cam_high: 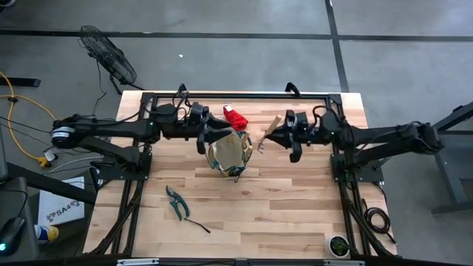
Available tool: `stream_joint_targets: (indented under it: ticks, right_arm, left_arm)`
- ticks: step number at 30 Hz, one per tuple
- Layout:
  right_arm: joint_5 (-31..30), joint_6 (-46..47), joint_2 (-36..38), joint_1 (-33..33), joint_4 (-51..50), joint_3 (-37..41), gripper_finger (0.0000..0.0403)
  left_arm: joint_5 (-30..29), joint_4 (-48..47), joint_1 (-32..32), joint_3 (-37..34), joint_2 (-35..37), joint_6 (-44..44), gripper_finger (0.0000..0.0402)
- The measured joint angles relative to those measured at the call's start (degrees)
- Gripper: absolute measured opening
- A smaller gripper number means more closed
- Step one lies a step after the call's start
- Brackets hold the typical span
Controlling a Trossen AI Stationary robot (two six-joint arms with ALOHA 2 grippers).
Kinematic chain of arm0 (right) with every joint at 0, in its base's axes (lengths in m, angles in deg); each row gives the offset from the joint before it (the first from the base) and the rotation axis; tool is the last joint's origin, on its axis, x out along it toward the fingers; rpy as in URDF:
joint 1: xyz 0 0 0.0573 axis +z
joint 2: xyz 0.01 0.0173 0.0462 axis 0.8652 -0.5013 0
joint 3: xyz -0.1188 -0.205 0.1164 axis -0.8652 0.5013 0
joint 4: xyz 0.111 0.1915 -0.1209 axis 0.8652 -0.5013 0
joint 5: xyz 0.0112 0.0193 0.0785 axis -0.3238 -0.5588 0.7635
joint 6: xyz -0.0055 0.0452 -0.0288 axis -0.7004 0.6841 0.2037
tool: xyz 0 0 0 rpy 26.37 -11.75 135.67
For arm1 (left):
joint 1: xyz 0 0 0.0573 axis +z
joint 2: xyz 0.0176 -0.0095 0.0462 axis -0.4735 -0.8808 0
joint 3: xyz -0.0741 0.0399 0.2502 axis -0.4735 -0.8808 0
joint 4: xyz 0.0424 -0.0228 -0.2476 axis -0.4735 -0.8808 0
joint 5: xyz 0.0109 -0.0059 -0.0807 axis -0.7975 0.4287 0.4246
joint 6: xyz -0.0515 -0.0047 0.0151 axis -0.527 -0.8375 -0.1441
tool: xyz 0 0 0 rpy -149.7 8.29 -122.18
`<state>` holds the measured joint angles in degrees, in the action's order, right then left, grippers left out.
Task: Pick & Place Garden tools in Gardening bag
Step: Put the brown hand rake into the brown gardening bag
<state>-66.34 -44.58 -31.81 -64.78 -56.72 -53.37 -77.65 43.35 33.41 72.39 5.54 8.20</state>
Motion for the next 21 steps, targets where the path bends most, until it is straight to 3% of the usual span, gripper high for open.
stream_joint_targets:
  ticks: [8, 15, 21]
  right_arm:
    - [8.8, -5.3, -9.2, -2.8, -2.4, -9.0, 0.0050]
    - [16.7, -7.0, -17.1, -5.4, -9.7, -18.6, 0.0050]
    - [19.4, -10.4, -21.0, -5.4, -12.6, -23.1, 0.0050]
  left_arm:
    - [-1.3, -1.4, 0.1, 6.3, -4.4, 2.2, 0.0165]
    - [-1.3, -9.8, 0.1, 12.2, -7.0, 6.2, 0.0165]
    - [-3.4, -11.0, 0.1, 13.5, -7.1, 8.3, 0.0165]
